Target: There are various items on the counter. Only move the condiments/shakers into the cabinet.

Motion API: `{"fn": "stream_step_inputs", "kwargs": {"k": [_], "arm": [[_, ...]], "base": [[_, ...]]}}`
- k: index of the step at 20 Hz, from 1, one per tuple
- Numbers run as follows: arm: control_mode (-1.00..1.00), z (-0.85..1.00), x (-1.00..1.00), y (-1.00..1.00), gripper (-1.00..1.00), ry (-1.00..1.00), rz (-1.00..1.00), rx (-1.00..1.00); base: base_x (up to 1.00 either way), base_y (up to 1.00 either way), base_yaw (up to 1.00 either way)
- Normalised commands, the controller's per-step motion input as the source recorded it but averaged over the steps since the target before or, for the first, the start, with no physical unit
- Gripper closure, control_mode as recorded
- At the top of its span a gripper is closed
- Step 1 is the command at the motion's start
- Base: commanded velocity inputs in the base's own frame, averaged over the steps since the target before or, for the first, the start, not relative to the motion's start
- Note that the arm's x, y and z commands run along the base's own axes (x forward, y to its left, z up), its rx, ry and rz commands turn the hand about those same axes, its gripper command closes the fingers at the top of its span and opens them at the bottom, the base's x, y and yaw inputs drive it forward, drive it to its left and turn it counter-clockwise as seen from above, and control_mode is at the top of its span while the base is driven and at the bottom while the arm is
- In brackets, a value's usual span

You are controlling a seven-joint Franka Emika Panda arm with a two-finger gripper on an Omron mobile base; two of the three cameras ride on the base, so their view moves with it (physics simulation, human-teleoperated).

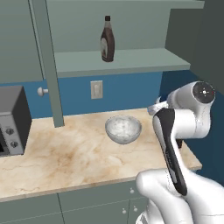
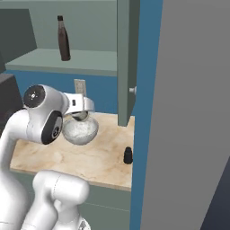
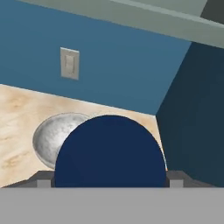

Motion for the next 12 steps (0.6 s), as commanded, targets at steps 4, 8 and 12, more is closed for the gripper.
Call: {"fn": "stream_step_inputs", "kwargs": {"k": [4,8,12], "arm": [[-1.00,1.00,-0.02,0.06,1.00,0.02,-0.05,0.00],[-1.00,1.00,-0.12,0.01,1.00,0.02,-0.01,0.04],[-1.00,1.00,0.00,0.00,1.00,0.00,0.00,0.13]], "base": [[0.00,0.00,0.00],[0.00,0.00,0.00],[0.00,0.00,0.00]]}}
